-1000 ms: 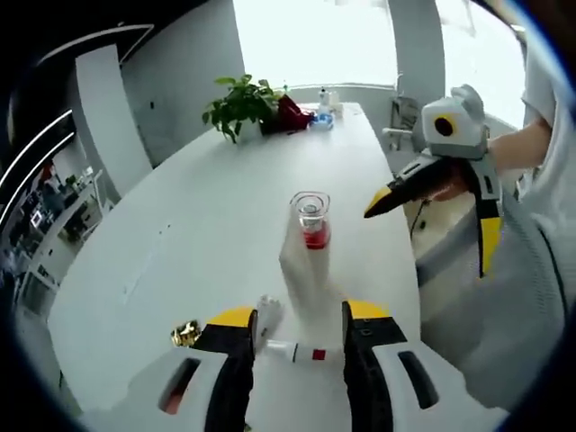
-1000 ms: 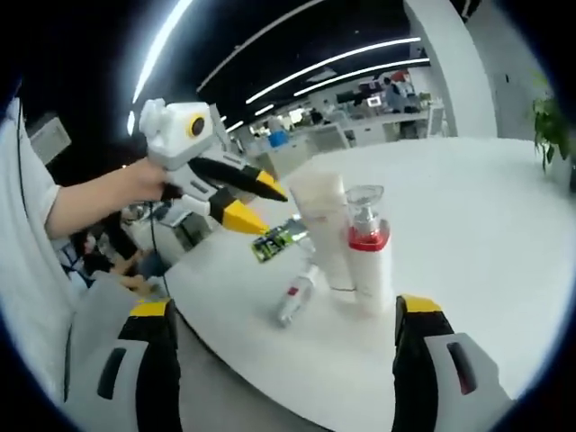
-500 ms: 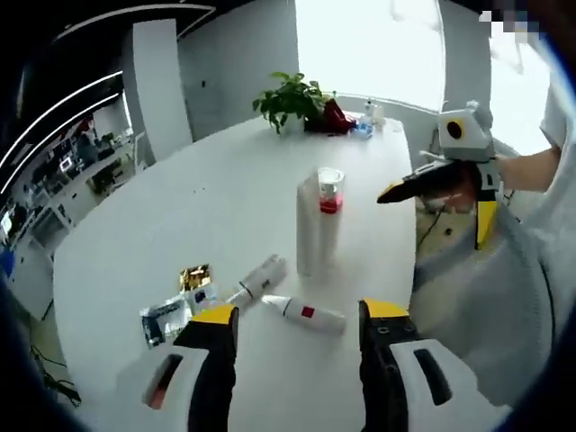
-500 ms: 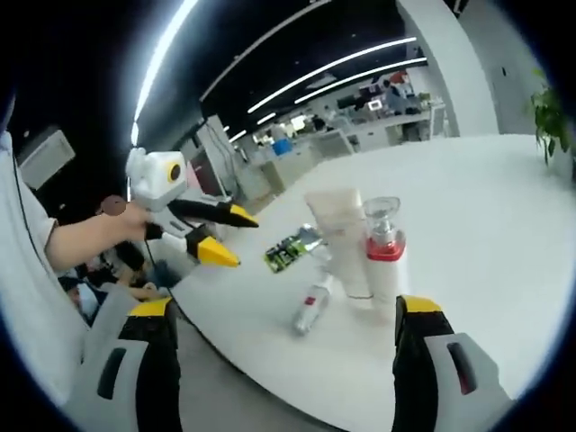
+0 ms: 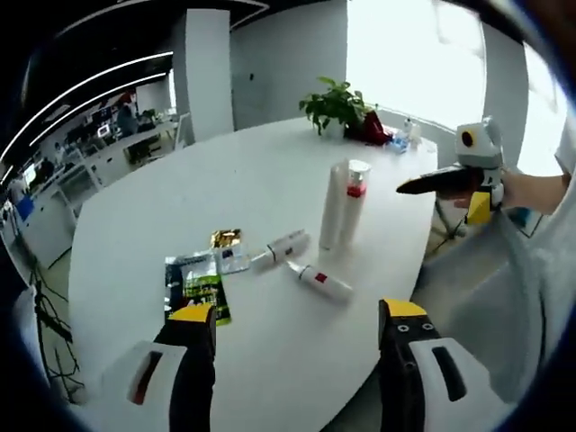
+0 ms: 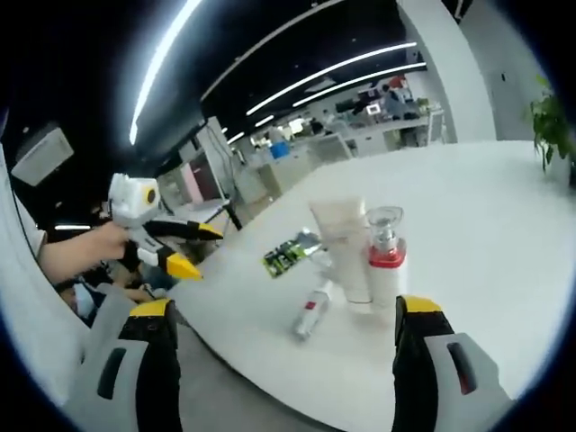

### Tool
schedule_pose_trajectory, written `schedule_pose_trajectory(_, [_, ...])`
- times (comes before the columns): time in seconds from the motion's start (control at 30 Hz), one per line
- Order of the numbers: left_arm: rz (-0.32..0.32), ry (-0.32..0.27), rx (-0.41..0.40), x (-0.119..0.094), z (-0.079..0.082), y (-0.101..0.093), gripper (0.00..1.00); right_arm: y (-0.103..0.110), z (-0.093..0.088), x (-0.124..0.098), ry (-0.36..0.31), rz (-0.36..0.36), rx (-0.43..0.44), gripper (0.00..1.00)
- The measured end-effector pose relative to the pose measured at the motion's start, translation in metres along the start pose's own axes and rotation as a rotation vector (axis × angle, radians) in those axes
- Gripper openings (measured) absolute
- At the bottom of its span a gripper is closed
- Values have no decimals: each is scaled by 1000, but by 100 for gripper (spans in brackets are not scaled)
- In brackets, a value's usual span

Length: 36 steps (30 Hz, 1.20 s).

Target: Arrange the skincare products in the storage area until every visible bottle or jar stands upright without overlapping.

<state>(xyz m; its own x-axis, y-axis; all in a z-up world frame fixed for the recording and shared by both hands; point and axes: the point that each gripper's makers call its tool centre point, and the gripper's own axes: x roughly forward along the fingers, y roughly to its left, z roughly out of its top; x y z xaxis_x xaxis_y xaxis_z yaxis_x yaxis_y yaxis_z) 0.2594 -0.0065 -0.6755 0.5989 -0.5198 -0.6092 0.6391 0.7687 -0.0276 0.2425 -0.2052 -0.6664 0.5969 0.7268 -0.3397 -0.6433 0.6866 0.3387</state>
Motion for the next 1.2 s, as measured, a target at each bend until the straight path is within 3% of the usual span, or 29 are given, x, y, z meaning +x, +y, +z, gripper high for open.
schedule_pose_trajectory(0.5, [31,-17,-121,-39,-38,-2,88,4,8,-4,-24,-49,-13,99])
schedule_pose_trajectory(0.8, [52,-5,-203,-54,-66,-1,99,2,1,-7,14,-91,-22,98])
schedule_pose_trajectory(1.2, [40,-20,-253,-59,-78,-9,98,-9,-12,-5,70,-148,-48,97])
